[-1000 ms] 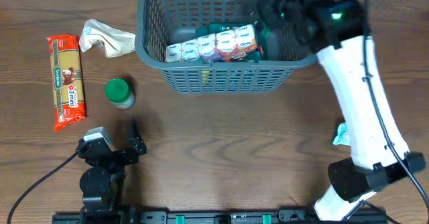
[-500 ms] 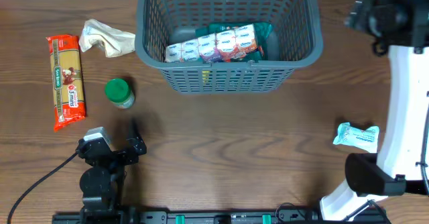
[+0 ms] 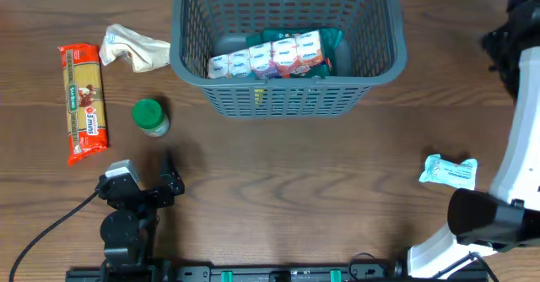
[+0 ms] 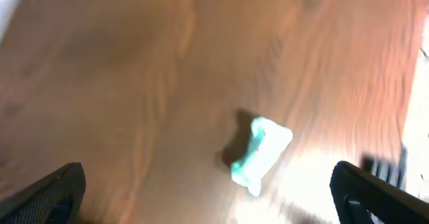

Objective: Pack container
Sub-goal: 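Move the right gripper down to the mint-green packet and grasp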

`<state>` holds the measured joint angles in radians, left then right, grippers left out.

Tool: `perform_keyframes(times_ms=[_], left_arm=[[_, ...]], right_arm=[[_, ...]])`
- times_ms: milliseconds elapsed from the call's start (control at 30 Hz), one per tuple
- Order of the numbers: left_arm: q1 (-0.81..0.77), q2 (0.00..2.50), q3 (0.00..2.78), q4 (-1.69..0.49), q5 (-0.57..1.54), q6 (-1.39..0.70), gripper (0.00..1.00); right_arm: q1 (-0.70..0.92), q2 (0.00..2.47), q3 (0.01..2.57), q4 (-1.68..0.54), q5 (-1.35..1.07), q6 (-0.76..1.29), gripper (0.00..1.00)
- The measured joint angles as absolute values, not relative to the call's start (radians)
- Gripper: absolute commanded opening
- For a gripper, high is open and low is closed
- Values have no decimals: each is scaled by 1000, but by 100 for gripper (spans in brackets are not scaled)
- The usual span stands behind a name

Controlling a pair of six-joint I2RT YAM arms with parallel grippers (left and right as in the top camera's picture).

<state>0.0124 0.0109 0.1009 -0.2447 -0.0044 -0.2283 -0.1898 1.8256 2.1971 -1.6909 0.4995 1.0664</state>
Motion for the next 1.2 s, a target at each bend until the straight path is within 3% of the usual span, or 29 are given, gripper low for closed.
perform_keyframes(times_ms=[200,400,733,1200], left_arm=[[12,11,101,-244,-4,-228,99],[12,11,101,-244,-5,-228,98],[12,11,101,-245,-4,-228,99],[12,11,101,-245,-4,-228,99]], right_arm=[[-208,1826,1894,-1643,484,1322,99],[-232,1826,1618,-1501,478,1441,99],[-343,1826,1311,-1308,426,1486,99],[-424,1826,1174,-1157,376,1478,99]])
